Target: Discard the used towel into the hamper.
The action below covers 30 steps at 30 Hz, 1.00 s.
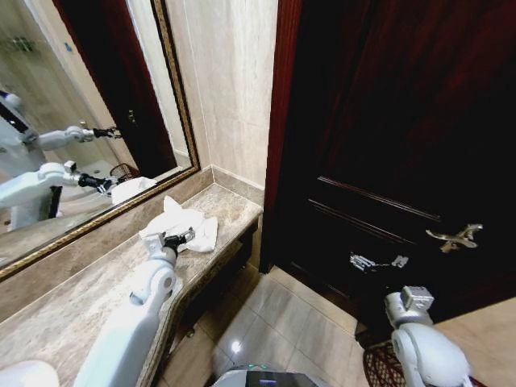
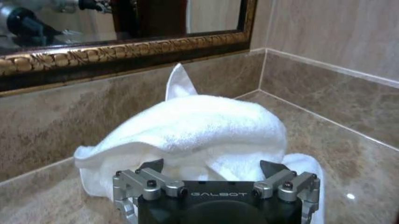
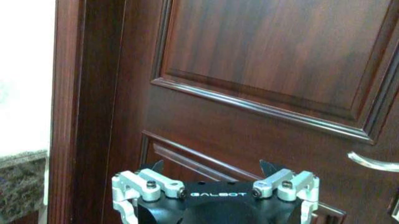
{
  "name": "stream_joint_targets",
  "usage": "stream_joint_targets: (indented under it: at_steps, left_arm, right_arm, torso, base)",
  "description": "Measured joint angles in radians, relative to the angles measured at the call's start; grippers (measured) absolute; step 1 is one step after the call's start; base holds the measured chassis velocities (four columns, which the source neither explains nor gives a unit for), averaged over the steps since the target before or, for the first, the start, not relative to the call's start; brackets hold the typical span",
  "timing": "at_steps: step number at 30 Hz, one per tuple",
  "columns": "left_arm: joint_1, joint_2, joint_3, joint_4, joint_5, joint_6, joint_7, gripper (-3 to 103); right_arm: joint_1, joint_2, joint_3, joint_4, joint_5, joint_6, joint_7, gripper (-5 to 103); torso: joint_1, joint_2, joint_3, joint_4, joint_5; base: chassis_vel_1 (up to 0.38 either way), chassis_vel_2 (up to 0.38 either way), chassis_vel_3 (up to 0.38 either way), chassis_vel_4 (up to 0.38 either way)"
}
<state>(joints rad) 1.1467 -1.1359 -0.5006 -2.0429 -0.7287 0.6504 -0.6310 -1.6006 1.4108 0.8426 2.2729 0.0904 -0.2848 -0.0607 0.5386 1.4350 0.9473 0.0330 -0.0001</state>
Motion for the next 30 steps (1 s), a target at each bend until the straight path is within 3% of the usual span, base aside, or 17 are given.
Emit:
stream_joint_targets:
  at_steps: [6,12,30]
  left_arm:
    - [-0.045,0.015,0.007,0.028,0.006,0.018,-0.037,100]
    - [-0.012,0.016,-0.011,0.023,0.025,0.014,-0.038,100]
    - [-0.101,0.037,0.049,0.130,0.012,-0.029,0.022,100]
  right_arm:
    - [-0.003,-0.002,0.001,0.000,0.002,-0.002,0.002,100]
    - [0.007,-0.003,-0.010,-0.003,-0.001,-0.006,0.002,100]
    - [0.002,-0.010,-0.013,0.014,-0.011,-0.011,0.004,100]
  torso:
    - [0.000,0.000,0.000,-0.0001,0.0000]
    - [0.000,0.000,0.000,0.0001,-0.0001]
    - [0.000,0.000,0.000,-0.0001,0.0000]
  base:
    - [0.000,0.000,0.000,0.000]
    - [0.000,0.000,0.000,0.000]
    - [0.000,0.000,0.000,0.000]
